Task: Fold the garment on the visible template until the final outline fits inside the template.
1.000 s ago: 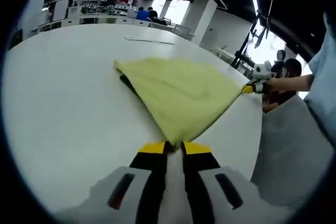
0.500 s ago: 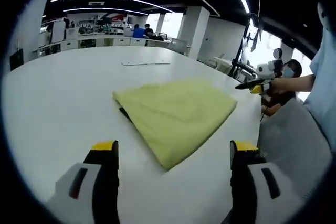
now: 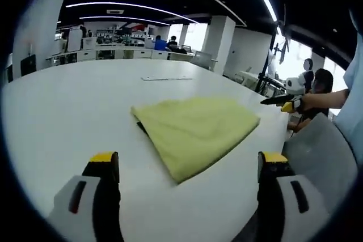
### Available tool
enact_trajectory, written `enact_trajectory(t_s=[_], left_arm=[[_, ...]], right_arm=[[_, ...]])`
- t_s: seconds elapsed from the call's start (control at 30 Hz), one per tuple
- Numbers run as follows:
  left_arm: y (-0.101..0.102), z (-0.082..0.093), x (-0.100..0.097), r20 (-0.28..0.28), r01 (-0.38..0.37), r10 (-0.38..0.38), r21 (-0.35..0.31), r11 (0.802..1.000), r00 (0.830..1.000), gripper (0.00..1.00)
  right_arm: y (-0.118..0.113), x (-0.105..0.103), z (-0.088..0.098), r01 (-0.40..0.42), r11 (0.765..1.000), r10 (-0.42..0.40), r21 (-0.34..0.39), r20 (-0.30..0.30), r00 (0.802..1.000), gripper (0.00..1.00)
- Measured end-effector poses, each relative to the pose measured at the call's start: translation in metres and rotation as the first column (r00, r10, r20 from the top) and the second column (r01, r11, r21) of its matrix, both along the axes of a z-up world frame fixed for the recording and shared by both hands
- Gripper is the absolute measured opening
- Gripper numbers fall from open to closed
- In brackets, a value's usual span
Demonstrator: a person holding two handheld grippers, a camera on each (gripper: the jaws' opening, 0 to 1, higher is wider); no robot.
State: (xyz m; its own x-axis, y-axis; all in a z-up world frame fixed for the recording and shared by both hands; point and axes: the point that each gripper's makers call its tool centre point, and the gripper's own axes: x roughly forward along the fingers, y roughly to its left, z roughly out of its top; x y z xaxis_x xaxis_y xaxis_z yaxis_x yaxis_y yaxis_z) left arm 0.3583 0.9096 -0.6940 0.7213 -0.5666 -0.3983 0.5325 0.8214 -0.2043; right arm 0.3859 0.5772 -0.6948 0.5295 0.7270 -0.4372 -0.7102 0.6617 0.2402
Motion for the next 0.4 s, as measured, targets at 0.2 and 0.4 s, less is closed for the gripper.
enact_trajectory(t_s=[0.2,0.4], left_arm=[[-0.002,0.007,0.002,0.036,-0.026,0.027,-0.009,1.0,0.999,0.99],[0.001,0.003,0.0,0.041,-0.046,0.046,0.007,0.999,0.998,0.99]], right_arm=[[0.006,-0.008,0.013,0.015,0.999,-0.016,0.035,0.032,0.999,1.0],[0.0,-0.015,0.011,0.041,0.998,-0.042,0.039,0.019,0.999,1.0]])
